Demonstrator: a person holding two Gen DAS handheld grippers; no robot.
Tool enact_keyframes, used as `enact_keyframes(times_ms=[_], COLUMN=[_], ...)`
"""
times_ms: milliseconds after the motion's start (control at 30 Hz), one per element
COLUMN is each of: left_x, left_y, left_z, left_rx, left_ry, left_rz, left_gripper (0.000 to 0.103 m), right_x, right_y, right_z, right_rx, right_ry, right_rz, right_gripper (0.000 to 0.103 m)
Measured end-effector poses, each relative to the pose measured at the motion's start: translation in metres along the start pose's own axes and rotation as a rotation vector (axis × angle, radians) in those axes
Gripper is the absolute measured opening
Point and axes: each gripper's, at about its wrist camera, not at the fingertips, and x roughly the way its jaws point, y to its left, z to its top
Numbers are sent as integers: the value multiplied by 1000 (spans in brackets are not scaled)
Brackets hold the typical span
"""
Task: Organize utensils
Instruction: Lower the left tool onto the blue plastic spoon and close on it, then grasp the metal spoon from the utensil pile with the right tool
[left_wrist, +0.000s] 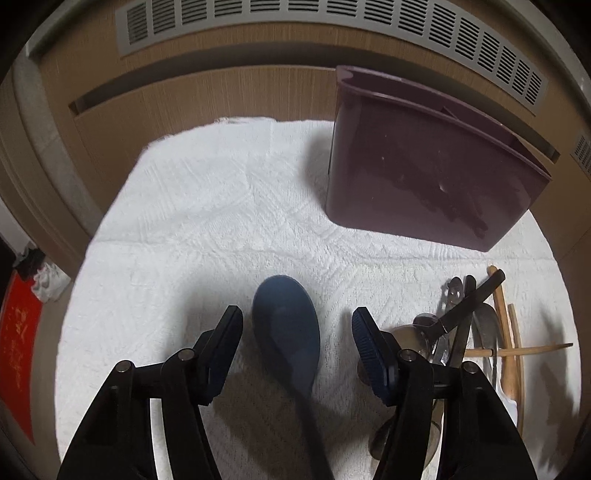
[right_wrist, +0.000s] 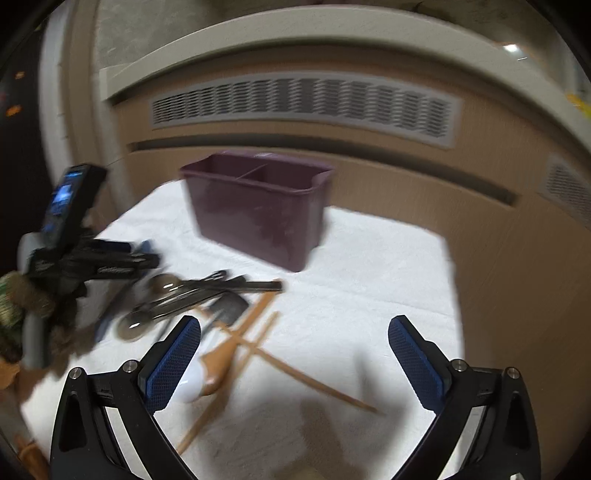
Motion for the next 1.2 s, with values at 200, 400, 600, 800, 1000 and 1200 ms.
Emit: enact_keyframes(times_ms=[200,400,600,800,1000,1200], left_x=[10,-1,-60,-102,-116,-115], left_y=[-3,4,10,32,55,65], left_z=[0,-6,-20,-27,-38,-41], left_rx=[49,19,32,-11,-61,-88], left_ry=[-7,-53,-217,-296,-328,-337], left_rz=[0,-32,-3,-11,-49,-95], left_gripper=[48,33,33,33,32,32], right_x=[13,24,44,76,113,142], right_y=[12,29,57,99,126,145], right_z=[20,33,35,36,45,47], right_rx=[-99,-182,-360,-519,-626,-730], right_ry=[14,18,48,179,294,378], right_rz=[70,79,86,234,281,287], right_gripper=[99,99,84,43,43,43])
